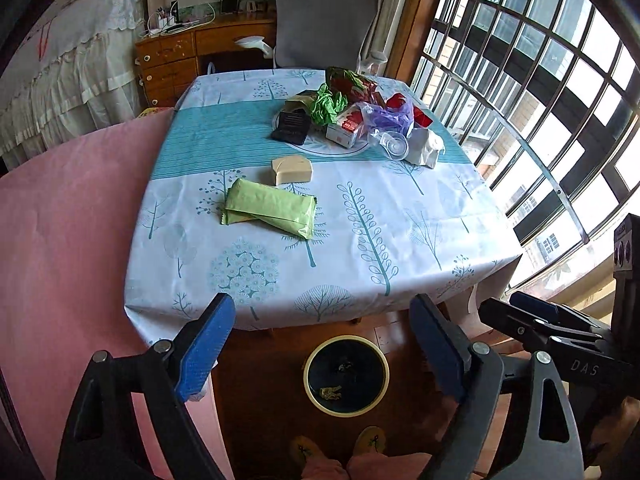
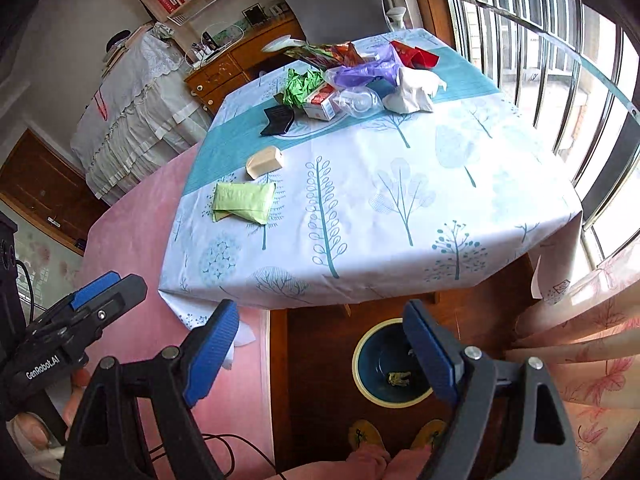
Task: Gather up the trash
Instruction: 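Raise both open tools back over the table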
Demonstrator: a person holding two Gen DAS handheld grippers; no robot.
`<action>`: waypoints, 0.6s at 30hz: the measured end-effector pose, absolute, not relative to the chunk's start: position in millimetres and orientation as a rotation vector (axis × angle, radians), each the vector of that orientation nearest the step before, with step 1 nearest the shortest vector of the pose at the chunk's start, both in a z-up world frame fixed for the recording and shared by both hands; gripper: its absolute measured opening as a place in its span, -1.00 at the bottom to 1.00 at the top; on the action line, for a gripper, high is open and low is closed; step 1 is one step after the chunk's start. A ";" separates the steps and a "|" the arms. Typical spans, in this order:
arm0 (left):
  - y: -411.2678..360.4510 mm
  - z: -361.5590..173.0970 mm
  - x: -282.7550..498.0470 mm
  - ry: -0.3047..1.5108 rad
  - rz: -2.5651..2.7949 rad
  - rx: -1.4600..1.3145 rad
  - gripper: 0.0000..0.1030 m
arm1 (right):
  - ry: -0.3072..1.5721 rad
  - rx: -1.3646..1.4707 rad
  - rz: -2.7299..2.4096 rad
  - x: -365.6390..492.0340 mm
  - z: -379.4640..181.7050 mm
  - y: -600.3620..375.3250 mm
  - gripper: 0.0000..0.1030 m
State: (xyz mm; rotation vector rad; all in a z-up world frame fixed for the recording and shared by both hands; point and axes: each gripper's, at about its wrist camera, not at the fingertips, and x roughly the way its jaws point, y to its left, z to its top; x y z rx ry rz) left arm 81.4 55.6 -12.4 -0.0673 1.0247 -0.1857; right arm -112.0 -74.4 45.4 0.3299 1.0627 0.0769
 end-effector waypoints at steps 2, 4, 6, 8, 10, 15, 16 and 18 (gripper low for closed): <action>59.3 -9.7 88.6 1.017 -0.167 -0.056 0.67 | 1.037 0.299 0.050 -103.2 59.5 -74.4 0.65; 65.0 -11.7 96.4 1.004 -0.138 -0.059 0.67 | 1.013 0.277 0.026 -94.3 69.0 -79.6 0.65; 71.1 -14.4 103.4 1.005 -0.128 -0.086 0.67 | 0.999 0.257 -0.001 -78.5 73.3 -86.7 0.64; 76.7 -22.1 112.1 1.028 -0.120 -0.126 0.67 | 0.996 0.244 -0.022 -62.4 76.1 -95.4 0.64; 82.2 -29.6 122.4 1.050 -0.088 -0.181 0.67 | 0.997 0.242 -0.042 -45.8 75.9 -107.4 0.64; 82.8 -52.6 156.0 1.109 0.018 -0.267 0.67 | 1.029 0.259 -0.056 13.6 59.9 -147.5 0.48; 81.9 -57.9 163.2 1.118 0.047 -0.284 0.67 | 1.048 0.268 -0.057 27.5 54.0 -156.6 0.47; 81.0 -67.7 178.3 1.137 0.095 -0.340 0.67 | 1.083 0.286 -0.045 54.4 42.3 -173.2 0.45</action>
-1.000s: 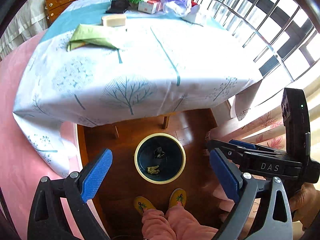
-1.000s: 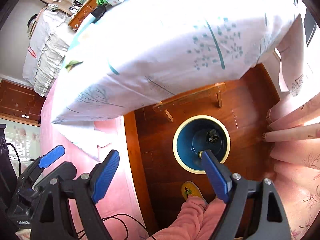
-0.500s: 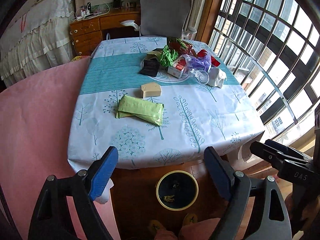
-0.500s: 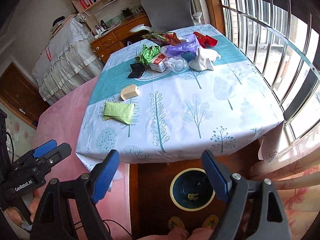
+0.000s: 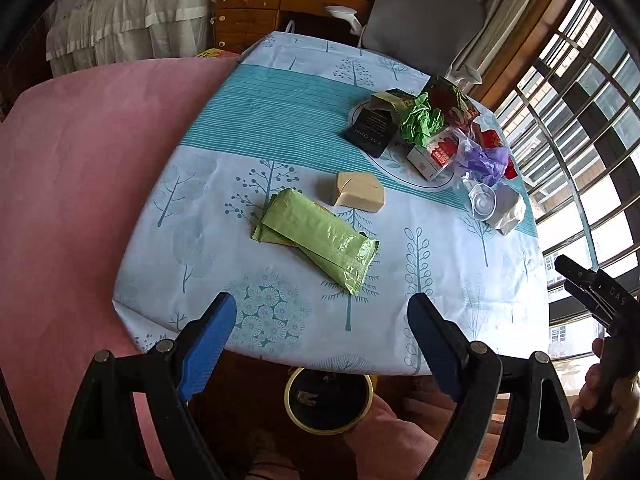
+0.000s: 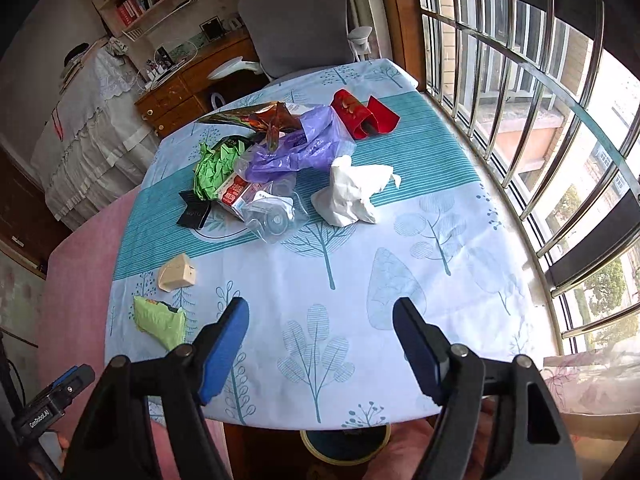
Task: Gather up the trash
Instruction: 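Grasp the green packet with the left tool while the right tool grasps the white tissue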
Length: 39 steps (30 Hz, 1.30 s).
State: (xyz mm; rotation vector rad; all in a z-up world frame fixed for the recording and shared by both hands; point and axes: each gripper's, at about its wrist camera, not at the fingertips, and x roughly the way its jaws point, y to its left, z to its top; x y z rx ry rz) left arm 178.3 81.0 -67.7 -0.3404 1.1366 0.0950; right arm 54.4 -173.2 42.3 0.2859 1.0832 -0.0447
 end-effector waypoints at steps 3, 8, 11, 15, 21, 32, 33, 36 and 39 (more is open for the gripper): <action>80.0 -88.6 204.2 1.175 0.176 -0.409 0.67 | 1.126 0.287 -0.018 92.1 26.2 -190.7 0.45; 82.0 -130.2 241.5 1.249 0.316 -0.496 0.67 | 1.209 0.310 0.021 138.5 -6.3 -212.9 0.45; 85.4 -153.7 256.7 1.286 0.403 -0.540 0.67 | 1.244 0.348 0.040 160.7 -24.2 -224.0 0.45; 91.6 -175.5 265.2 1.315 0.482 -0.607 0.67 | 1.270 0.369 0.088 184.7 -37.6 -224.9 0.45; 94.3 -189.1 272.7 1.324 0.560 -0.652 0.67 | 1.306 0.328 0.123 207.8 -48.7 -213.4 0.45; 67.5 -188.5 304.8 1.332 0.582 -0.492 -0.10 | 1.314 0.310 0.200 219.8 -60.1 -214.5 -0.11; 63.4 -187.5 306.7 1.334 0.566 -0.479 -0.35 | 1.312 0.310 0.203 219.8 -59.9 -214.3 -0.11; 53.5 -186.4 309.0 1.344 0.531 -0.450 -0.70 | 1.305 0.301 0.215 219.6 -59.6 -214.6 -0.15; 46.3 -183.8 303.7 1.343 0.513 -0.418 -0.82 | 1.298 0.295 0.219 218.4 -58.1 -212.5 -0.18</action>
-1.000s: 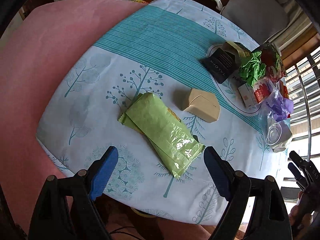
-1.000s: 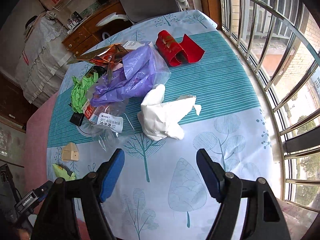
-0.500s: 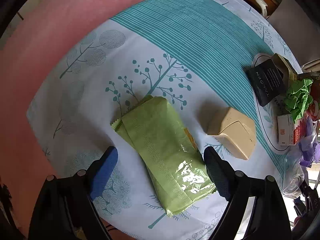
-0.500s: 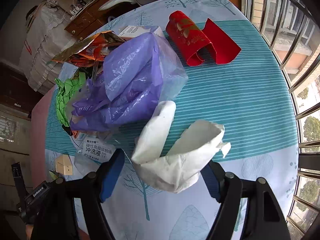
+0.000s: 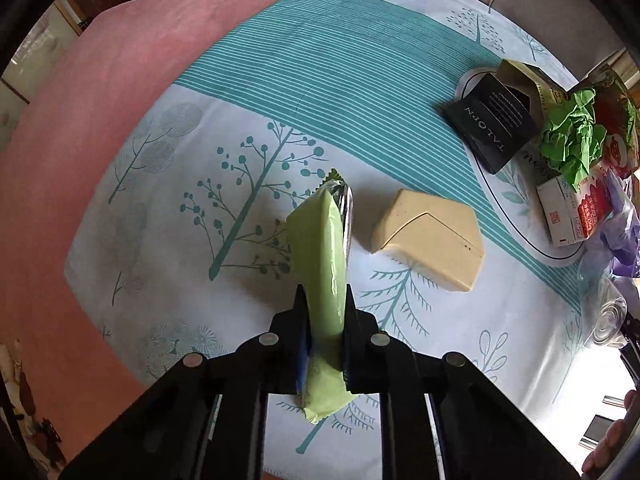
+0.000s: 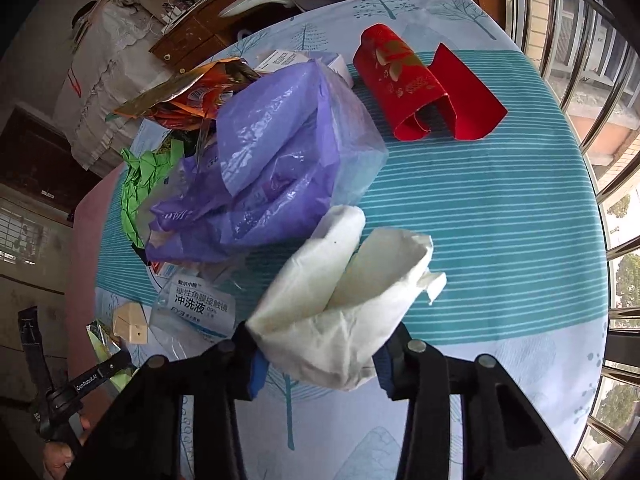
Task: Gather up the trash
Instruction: 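Grasp the green packet with the left tool while the right tool grasps the white tissue, then carry both items down into the blue bin and open both tools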
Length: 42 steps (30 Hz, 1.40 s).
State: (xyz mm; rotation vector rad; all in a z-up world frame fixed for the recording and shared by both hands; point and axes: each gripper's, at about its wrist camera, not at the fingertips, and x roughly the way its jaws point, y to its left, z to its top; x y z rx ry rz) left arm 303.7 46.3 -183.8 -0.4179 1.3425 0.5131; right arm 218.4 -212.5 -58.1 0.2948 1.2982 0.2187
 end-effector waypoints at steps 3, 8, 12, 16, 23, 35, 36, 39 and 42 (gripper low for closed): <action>37.6 -177.6 295.3 1.331 0.489 -0.396 -0.84 | 1.291 0.302 0.216 215.6 -55.0 -208.4 -0.19; 23.5 -162.0 283.1 1.314 0.441 -0.392 -0.84 | 1.270 0.313 0.212 203.5 -45.8 -207.5 -0.20; 19.9 -141.8 269.4 1.278 0.382 -0.398 -0.84 | 1.242 0.333 0.201 187.9 -33.8 -202.5 -0.20; 24.7 -112.5 253.3 1.240 0.298 -0.348 -0.84 | 1.190 0.357 0.194 166.1 -14.4 -197.0 -0.20; 24.2 -63.0 227.7 1.145 0.040 -0.252 -0.84 | 1.070 0.403 0.120 88.6 21.7 -180.3 -0.20; 34.1 -55.7 113.5 1.147 -0.320 -0.210 -0.85 | 1.062 0.451 -0.008 -87.9 5.8 -108.6 -0.20; 32.9 -60.9 106.5 1.165 -0.338 -0.205 -0.85 | 1.077 0.456 -0.013 -97.8 2.4 -105.7 -0.20; 25.2 -72.9 84.7 1.198 -0.393 -0.170 -0.85 | 1.131 0.436 -0.033 -123.9 -9.6 -97.6 -0.20; 11.6 -90.3 63.4 1.237 -0.439 -0.151 -0.84 | 1.186 0.406 -0.043 -147.5 -26.0 -88.9 -0.20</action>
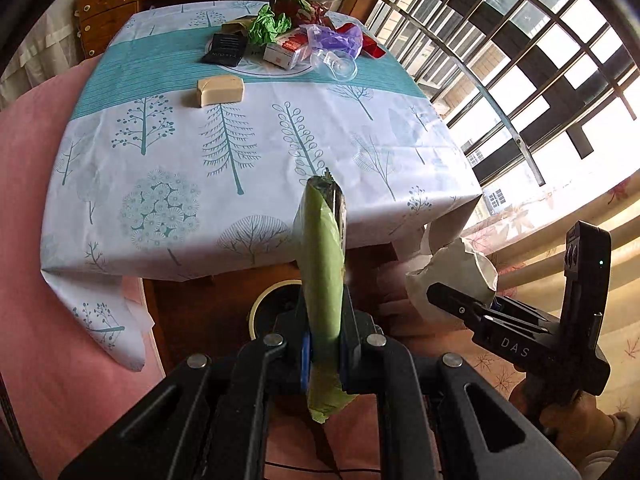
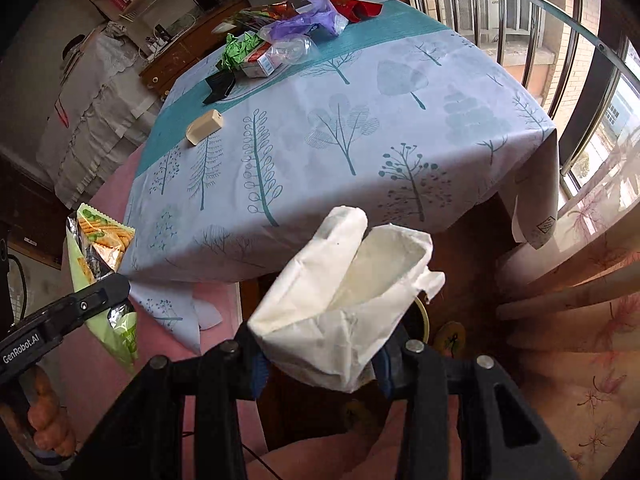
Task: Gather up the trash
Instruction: 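Carry both items down into the blue bin and open both tools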
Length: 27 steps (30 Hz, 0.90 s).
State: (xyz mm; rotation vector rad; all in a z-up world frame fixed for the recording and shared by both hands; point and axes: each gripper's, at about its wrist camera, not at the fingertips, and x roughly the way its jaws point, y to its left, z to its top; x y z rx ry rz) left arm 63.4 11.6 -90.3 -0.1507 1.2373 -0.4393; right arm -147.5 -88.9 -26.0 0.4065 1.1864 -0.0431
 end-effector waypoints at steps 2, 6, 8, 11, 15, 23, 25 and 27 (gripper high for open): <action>0.6 -105.4 49.4 1.273 -0.460 -0.133 -0.84 | 1.231 0.391 -0.051 -160.8 -43.1 -84.0 -0.20; -18.2 -144.3 25.7 1.352 -0.486 -0.093 -0.84 | 1.334 0.399 -0.063 -178.6 -90.9 -77.6 -0.20; -23.6 -169.1 19.6 1.392 -0.483 -0.083 -0.84 | 1.377 0.400 -0.062 -182.8 -119.4 -75.1 -0.20; -28.5 -213.0 17.5 1.438 -0.462 -0.092 -0.84 | 1.431 0.396 -0.062 -185.3 -167.2 -74.0 -0.20; -35.8 -281.4 20.0 1.474 -0.408 -0.077 -0.84 | 1.471 0.394 -0.055 -182.7 -234.8 -77.5 -0.19; -46.5 -405.4 30.2 1.531 -0.338 -0.087 -0.83 | 1.535 0.404 -0.054 -171.0 -361.4 -98.3 -0.17; -48.8 -427.8 34.4 1.537 -0.344 -0.086 -0.83 | 1.549 0.406 -0.049 -167.2 -385.7 -102.2 -0.17; -52.4 -444.7 38.4 1.540 -0.353 -0.076 -0.82 | 1.566 0.397 -0.048 -165.7 -405.9 -106.1 -0.16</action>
